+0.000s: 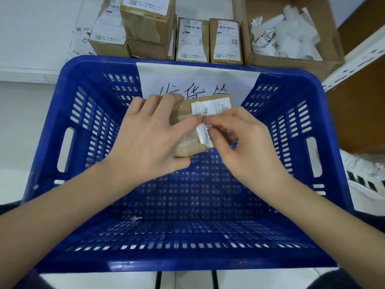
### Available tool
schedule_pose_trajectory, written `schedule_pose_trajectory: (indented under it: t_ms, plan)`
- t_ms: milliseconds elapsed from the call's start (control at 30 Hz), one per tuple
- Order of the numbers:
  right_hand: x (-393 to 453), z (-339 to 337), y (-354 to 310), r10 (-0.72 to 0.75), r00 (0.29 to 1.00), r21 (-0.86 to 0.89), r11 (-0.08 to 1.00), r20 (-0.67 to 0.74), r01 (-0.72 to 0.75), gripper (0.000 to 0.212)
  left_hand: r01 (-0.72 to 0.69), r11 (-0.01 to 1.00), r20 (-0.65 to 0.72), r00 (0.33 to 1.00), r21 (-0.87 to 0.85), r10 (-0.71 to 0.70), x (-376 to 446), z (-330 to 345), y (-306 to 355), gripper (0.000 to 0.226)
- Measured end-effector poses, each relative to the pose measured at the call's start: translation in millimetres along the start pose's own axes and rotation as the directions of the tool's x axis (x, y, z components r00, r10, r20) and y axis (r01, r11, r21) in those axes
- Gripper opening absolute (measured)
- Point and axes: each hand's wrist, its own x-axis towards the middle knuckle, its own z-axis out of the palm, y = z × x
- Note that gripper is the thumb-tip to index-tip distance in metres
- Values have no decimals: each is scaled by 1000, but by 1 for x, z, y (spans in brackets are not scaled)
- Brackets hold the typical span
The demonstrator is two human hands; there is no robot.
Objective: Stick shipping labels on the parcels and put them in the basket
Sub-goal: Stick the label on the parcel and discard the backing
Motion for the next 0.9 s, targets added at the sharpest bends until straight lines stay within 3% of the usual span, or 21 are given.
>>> schedule_pose_trajectory:
  t_ms: [133,233,400,633,767,900]
  plan:
    - [3,-3,-6,191,980,152,968,59,-198,18,-2,1000,1,1000,3,2,0,-1,0,55]
    - [5,-4,-8,255,964,207,941,78,-266,19,-9,1000,-7,1000,1,9,0,-1,0,54]
    - [4,-5,-7,223,973,173,957,60,-230,19,-29,1000,-29,999,-3,29,-1,-1,1,54]
    - [-1,0,-5,-1,1000,-144,990,-13,-1,23,-43,999,-46,998,5,43,-2,1,4,61]
    - [2,-3,-5,18,1000,-101,995,-8,-19,23,-61,998,-25,998,17,61,-2,1,3,59]
    - [10,-9,-5,110,994,-7,994,8,-109,7,-72,997,-41,997,4,72,-3,2,4,53]
